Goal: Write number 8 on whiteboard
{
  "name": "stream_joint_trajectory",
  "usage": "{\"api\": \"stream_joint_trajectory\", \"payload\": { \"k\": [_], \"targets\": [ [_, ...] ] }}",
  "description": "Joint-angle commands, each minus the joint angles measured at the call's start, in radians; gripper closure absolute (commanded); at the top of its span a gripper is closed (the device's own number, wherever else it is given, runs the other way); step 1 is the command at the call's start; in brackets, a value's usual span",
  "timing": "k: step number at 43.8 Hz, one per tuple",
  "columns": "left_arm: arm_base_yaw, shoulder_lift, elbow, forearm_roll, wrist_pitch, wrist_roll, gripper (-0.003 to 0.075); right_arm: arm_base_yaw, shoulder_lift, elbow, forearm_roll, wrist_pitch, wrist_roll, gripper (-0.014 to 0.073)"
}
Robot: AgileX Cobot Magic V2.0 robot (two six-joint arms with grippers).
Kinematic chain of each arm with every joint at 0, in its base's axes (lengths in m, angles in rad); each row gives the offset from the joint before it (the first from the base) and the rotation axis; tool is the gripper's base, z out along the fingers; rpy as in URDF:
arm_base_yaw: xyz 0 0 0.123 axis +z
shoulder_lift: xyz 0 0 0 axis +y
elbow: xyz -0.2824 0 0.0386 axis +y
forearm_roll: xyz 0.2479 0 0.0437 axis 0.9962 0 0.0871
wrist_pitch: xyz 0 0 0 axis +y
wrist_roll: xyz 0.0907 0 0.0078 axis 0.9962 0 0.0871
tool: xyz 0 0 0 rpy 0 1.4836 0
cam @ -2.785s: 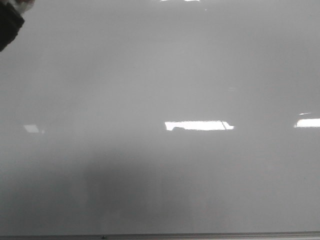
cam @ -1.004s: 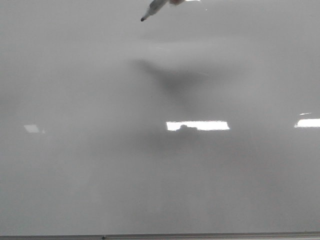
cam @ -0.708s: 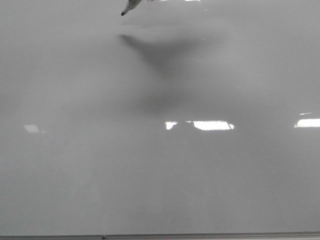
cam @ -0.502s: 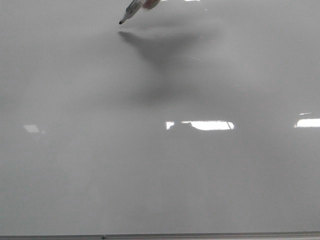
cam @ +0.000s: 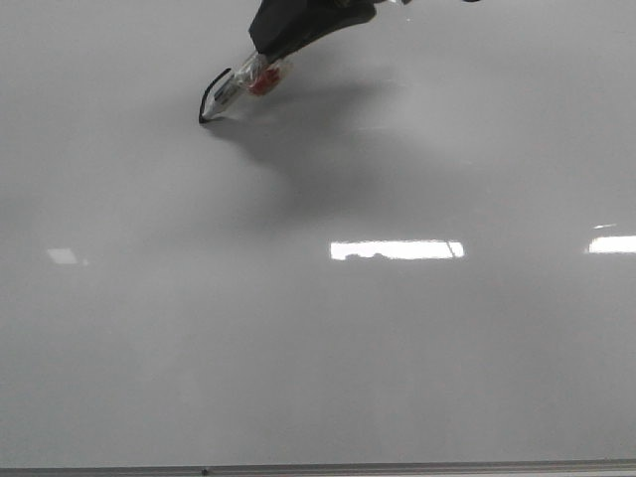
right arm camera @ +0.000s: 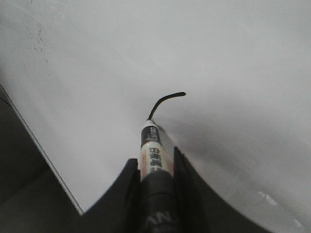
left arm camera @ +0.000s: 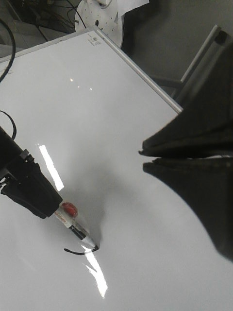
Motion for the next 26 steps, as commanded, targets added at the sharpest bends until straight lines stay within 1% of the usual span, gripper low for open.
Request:
{"api": "stream_joint_trajectory", "payload": {
  "k": [1,15,20,26],
  "targets": [
    [-0.002,0.005,-0.029,-0.024,-0.069,-0.009,0.0741,-0.039,-0.045,-0.013,-0.018,-0.059,-0.016,0.0664],
    [-0.002,0.005,-0.029,-0.024,-0.077,-0.009,0.0741,-0.152,-0.125,0.088,-0.019,-0.044,-0.016,0.0664],
    [-0.002,0.005,-0.029,-0.024,-0.077,-0.009,0.0741,-0.155,-0.128,0.135,-0.019,-0.034,-0.018,0.0664],
    [-0.002,0.005,-0.029,-0.024,-0.077,-0.009,0.0741,-0.122,-0.127,0.198,-0.019,-0.060,-0.027,0.0664]
  ]
}}
